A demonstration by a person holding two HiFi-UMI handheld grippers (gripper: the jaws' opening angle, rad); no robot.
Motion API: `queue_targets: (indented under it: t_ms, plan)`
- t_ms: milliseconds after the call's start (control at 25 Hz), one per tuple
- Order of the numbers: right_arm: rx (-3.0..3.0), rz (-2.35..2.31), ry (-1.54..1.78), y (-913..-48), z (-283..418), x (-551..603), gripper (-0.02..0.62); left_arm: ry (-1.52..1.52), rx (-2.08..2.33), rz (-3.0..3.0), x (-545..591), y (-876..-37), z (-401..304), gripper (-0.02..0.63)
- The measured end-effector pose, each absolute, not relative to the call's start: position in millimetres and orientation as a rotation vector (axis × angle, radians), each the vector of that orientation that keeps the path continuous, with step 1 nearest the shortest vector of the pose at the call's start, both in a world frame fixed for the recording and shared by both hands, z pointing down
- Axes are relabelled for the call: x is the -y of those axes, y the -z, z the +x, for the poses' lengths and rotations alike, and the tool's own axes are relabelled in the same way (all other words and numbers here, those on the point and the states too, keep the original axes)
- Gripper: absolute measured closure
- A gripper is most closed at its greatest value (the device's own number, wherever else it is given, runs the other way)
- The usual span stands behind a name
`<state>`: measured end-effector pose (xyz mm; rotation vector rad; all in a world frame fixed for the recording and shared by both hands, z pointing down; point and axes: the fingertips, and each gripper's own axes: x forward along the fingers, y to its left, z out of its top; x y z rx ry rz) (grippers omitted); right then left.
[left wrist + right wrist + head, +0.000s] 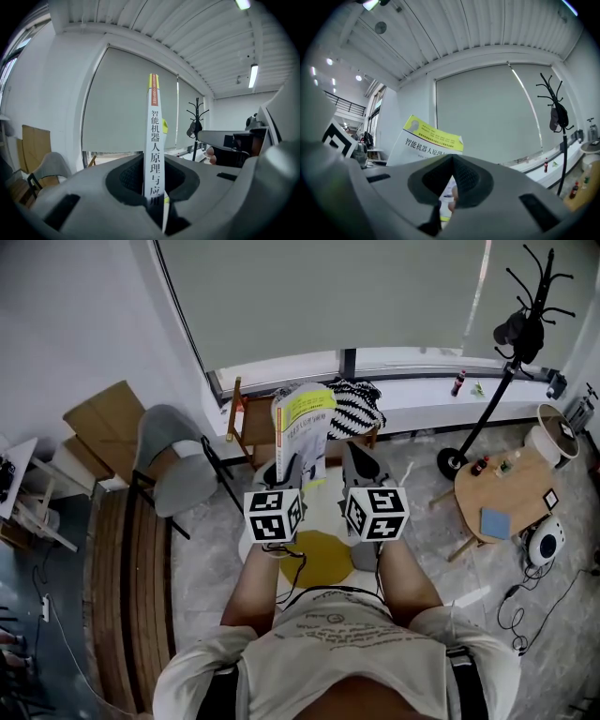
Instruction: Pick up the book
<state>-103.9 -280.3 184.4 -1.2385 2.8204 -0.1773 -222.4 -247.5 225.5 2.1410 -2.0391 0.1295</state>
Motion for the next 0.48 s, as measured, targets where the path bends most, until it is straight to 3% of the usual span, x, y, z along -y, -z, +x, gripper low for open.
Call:
queue_targets:
  t_ms: [480]
  plan:
    - [-2.833, -1.234, 0.150, -186.7, -118.8, 266.7, 0.574, -0.156, 2.034, 2.170, 232.6, -231.8, -229.1, 0.531]
